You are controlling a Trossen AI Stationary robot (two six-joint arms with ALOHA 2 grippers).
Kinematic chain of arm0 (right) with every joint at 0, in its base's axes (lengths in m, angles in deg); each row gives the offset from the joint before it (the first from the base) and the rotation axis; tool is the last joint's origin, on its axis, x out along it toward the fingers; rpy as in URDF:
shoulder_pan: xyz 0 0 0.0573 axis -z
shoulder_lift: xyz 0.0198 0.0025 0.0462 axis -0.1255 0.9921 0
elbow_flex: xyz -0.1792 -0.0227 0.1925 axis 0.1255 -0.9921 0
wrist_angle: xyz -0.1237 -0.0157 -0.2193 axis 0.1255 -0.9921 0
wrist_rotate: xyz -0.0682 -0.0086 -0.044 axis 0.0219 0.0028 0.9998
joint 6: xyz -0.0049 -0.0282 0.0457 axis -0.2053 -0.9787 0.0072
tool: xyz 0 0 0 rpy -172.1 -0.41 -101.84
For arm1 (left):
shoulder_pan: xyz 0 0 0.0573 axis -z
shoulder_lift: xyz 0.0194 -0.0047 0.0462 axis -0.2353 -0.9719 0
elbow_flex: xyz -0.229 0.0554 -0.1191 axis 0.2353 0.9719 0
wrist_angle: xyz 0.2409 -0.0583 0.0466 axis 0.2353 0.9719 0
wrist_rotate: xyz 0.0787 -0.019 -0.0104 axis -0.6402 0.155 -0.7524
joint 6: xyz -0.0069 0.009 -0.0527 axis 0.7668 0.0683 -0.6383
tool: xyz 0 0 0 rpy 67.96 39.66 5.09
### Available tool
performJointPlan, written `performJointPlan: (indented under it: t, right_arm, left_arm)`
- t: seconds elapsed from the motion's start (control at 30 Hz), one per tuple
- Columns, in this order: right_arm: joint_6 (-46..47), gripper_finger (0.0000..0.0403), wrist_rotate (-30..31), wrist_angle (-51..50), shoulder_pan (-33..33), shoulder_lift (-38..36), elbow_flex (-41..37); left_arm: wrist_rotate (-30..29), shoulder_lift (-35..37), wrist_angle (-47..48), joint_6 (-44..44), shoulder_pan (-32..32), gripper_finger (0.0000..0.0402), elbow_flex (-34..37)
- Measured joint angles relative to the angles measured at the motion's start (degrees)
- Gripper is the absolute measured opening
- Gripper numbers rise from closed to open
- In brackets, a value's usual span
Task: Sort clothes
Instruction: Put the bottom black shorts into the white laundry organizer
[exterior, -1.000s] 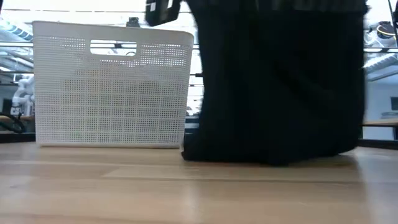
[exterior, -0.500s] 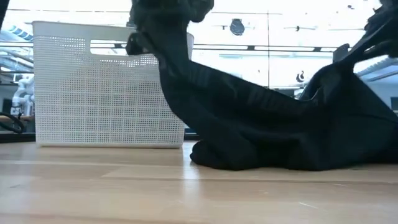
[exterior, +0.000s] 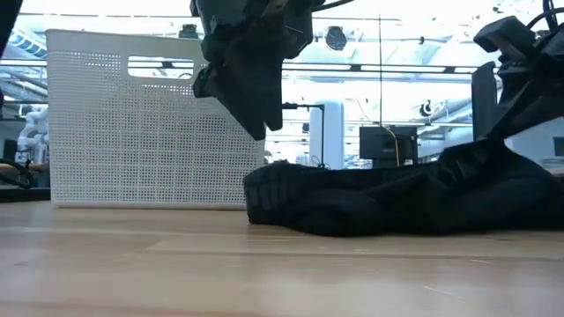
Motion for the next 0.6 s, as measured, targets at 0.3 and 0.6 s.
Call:
performJointPlan:
  t: [0.3,0.6]
  right_arm:
    - [-7.25,0.016,-1.38,1.75,2.23,-0.41,0.0]
    - [-15.62,0.0289,-2.71,11.21,5.07,-2.34,0.0]
  left_arm:
    - [-2.25,5.24,1.67,7.65,-3.11,0.0181,0.0]
    - [-6.21,14.22,-11.06,26.03,-2.83,0.0175,-0.09]
